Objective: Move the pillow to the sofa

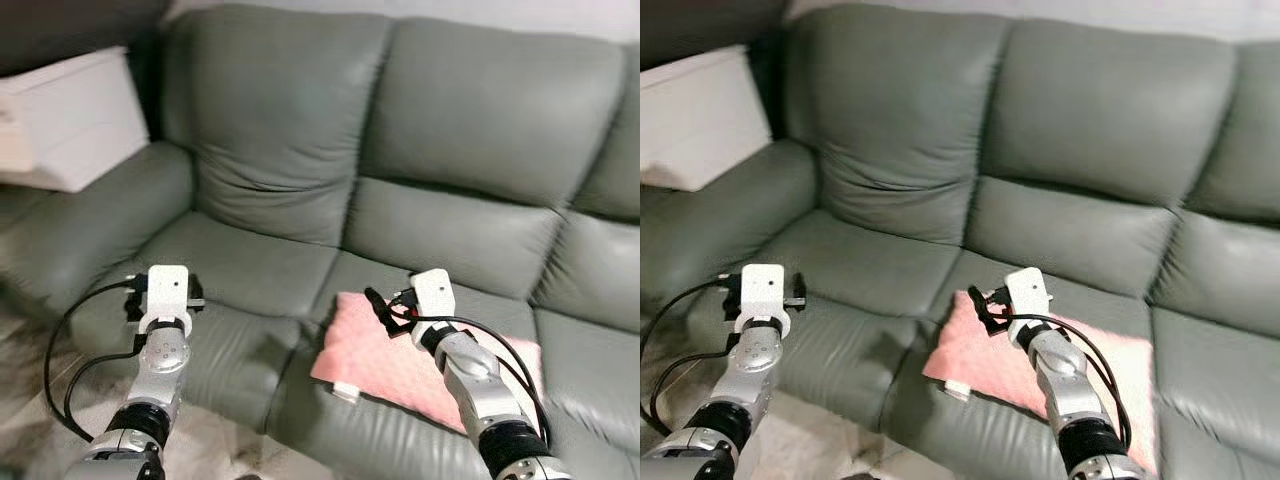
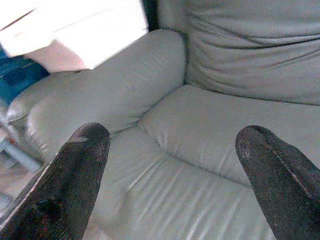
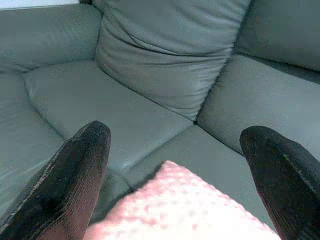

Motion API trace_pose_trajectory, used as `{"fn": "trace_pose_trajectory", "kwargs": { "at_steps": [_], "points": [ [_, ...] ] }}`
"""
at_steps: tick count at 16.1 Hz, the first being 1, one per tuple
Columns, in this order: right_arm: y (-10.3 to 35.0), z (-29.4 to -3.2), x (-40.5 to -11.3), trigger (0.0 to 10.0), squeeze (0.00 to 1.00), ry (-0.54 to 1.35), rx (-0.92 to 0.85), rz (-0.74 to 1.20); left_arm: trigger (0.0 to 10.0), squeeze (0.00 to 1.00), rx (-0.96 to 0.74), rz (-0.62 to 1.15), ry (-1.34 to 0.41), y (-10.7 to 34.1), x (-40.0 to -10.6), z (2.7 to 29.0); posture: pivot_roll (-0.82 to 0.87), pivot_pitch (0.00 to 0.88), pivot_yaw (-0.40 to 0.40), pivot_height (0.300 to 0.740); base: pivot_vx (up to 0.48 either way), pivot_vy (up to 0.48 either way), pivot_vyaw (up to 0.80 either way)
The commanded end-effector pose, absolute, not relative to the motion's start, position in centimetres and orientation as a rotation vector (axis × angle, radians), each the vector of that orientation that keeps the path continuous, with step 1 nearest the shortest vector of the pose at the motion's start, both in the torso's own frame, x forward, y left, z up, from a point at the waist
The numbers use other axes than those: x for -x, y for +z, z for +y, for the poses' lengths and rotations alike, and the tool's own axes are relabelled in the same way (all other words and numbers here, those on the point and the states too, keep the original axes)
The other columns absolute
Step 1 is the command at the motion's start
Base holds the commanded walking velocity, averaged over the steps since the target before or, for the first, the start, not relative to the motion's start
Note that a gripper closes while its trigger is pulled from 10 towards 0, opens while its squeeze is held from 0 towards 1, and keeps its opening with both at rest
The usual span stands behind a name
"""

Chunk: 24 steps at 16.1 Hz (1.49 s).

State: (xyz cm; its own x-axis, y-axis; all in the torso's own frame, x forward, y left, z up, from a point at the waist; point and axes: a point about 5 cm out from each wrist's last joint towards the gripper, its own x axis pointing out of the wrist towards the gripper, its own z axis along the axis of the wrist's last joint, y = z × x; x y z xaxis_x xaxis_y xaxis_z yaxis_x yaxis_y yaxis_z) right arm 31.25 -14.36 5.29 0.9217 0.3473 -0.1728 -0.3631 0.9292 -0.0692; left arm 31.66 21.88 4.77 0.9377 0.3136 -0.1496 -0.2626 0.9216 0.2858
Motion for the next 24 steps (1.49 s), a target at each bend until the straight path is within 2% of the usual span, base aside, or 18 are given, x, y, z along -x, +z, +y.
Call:
{"fn": "trace_pose_trajectory", "kwargs": {
  "at_steps": [1, 2, 3, 8, 11, 12, 18, 21, 24],
  "points": [
    [5.3, -13.7, -31.4, 10.0, 0.00, 0.374, 0.089, 0.153, 10.0, 0.00, -0.267, 0.197, 0.303, 5.1, -31.8, 22.3, -0.11, 0.000, 0.046, 0.740, 0.000, 0.000, 0.80],
    [5.4, -13.6, -31.4, 10.0, 0.00, 0.375, 0.088, 0.152, 10.0, 0.00, -0.268, 0.202, 0.304, 5.0, -31.7, 22.4, -0.11, 0.000, 0.047, 0.740, 0.000, 0.000, 0.80],
    [5.5, -13.2, -31.4, 10.0, 0.00, 0.383, 0.080, 0.144, 10.0, 0.00, -0.241, 0.208, 0.228, 4.8, -31.5, 22.2, -0.11, 0.000, 0.047, 0.740, 0.000, 0.000, 0.80],
    [5.6, -12.8, -31.4, 10.0, 0.00, 0.395, 0.071, 0.134, 10.0, 0.00, -0.204, 0.217, 0.189, 4.2, -31.0, 21.8, -0.11, 0.000, 0.055, 0.740, 0.000, 0.000, 0.73],
    [5.6, -13.2, -31.4, 10.0, 0.00, 0.379, 0.043, 0.131, 10.0, 0.00, -0.235, 0.195, 0.233, 4.4, -30.8, 21.6, -0.09, 0.000, 0.040, 0.740, 0.000, 0.000, 0.00],
    [5.6, -12.9, -31.4, 10.0, 0.00, 0.400, 0.046, 0.132, 10.0, 0.00, -0.203, 0.167, 0.167, 4.7, -30.8, 21.4, -0.07, 0.000, 0.022, 0.740, 0.000, 0.000, 0.00],
    [6.3, -10.3, -32.1, 10.0, 0.00, 0.494, 0.069, 0.114, 10.0, 0.00, -0.200, 0.178, 0.246, 3.9, -29.1, 22.5, -0.02, 0.000, -0.013, 0.740, 0.000, 0.000, 0.00],
    [6.4, -9.9, -32.1, 10.0, 0.00, 0.507, 0.086, 0.112, 10.0, 0.00, -0.188, 0.176, 0.239, 4.2, -29.3, 22.4, -0.03, 0.000, -0.006, 0.740, 0.000, 0.000, 0.68],
    [6.3, -10.4, -32.1, 10.0, 0.00, 0.478, 0.078, 0.110, 10.0, 0.00, -0.185, 0.172, 0.211, 4.5, -29.8, 21.9, -0.05, 0.000, 0.009, 0.740, 0.000, 0.000, 0.00]
  ]
}}
